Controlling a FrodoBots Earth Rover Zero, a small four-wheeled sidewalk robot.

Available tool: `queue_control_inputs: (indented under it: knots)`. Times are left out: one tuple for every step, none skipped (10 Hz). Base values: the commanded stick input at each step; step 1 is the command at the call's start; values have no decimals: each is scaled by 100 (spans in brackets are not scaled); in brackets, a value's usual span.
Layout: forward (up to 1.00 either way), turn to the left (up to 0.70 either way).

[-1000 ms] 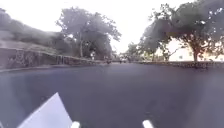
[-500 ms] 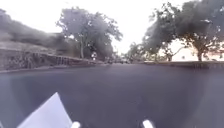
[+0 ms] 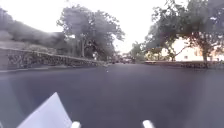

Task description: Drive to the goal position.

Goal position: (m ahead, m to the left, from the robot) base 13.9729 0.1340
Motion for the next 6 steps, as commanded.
queue_control_inputs:
  knots:
    - [85,0]
    - [85,0]
    - [85,0]
    - [85,0]
    - [85,0]
    - [85,0]
